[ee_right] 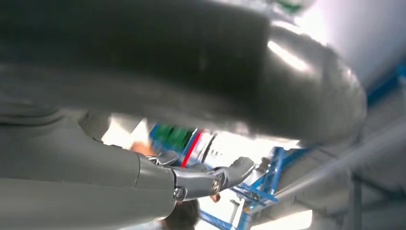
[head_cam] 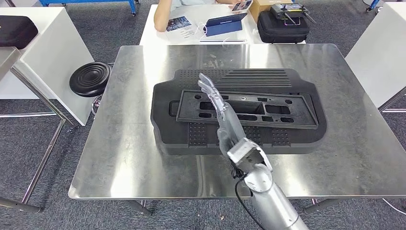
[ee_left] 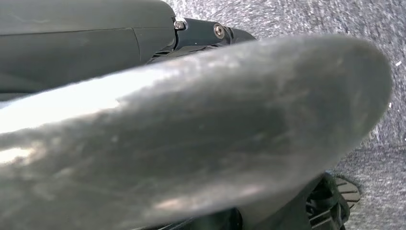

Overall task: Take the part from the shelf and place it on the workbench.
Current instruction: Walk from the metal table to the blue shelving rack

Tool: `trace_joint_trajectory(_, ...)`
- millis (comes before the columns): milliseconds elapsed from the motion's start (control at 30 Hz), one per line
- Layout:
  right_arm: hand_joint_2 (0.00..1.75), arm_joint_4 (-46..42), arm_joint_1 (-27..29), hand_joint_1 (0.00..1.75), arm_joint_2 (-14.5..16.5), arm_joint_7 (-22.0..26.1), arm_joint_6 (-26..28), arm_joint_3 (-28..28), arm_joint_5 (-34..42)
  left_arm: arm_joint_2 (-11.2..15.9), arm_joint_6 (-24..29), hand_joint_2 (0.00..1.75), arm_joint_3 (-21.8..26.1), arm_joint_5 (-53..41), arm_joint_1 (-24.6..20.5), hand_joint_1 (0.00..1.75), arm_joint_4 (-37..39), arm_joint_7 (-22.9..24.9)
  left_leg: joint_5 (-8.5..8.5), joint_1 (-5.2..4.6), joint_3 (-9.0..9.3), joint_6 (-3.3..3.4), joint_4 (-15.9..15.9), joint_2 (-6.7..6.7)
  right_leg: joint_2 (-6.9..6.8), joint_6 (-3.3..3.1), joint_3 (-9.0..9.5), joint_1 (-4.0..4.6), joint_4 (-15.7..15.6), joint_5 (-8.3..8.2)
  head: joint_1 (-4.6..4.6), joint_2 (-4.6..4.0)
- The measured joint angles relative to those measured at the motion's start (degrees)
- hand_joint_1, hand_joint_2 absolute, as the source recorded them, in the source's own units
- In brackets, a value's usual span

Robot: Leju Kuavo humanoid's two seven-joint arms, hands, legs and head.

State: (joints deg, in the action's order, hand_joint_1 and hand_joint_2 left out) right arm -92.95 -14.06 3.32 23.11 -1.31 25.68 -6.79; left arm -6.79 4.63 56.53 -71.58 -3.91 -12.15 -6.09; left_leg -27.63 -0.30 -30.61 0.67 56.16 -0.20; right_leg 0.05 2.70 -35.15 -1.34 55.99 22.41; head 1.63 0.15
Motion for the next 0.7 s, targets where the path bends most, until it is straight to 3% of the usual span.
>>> trace_joint_trajectory(200,0.0,-10.5,10.0,0.0,0.5,1.2,-1.3,-1.5,12.1,-0.5,1.4,0.0,1.7,1.3,0.5,0.0,0.0,-0.2,-0.12,0.0,0.0,0.04,0.0,0.01,0.02,0.01,-0.01,0.0,0.0,0.02,-0.01,0.0)
trace_joint_trajectory(500,0.0,-20.8,22.4,0.0,0.2,3.0,-2.6,-6.7,17.4,-1.2,2.6,0.0,3.7,2.7,0.9,0.0,0.0,-0.3,-0.33,-0.02,0.06,0.08,0.0,0.0,0.02,0.14,0.11,0.0,-0.1,0.16,0.0,0.0)
trace_joint_trajectory(700,0.0,-24.4,27.6,0.0,0.8,3.6,-2.2,-11.7,20.4,-1.8,3.2,0.0,4.7,2.8,0.9,0.0,0.0,-0.4,-0.36,-0.03,0.1,0.1,0.0,0.01,0.03,0.15,0.15,0.0,-0.1,0.17,0.0,0.0)
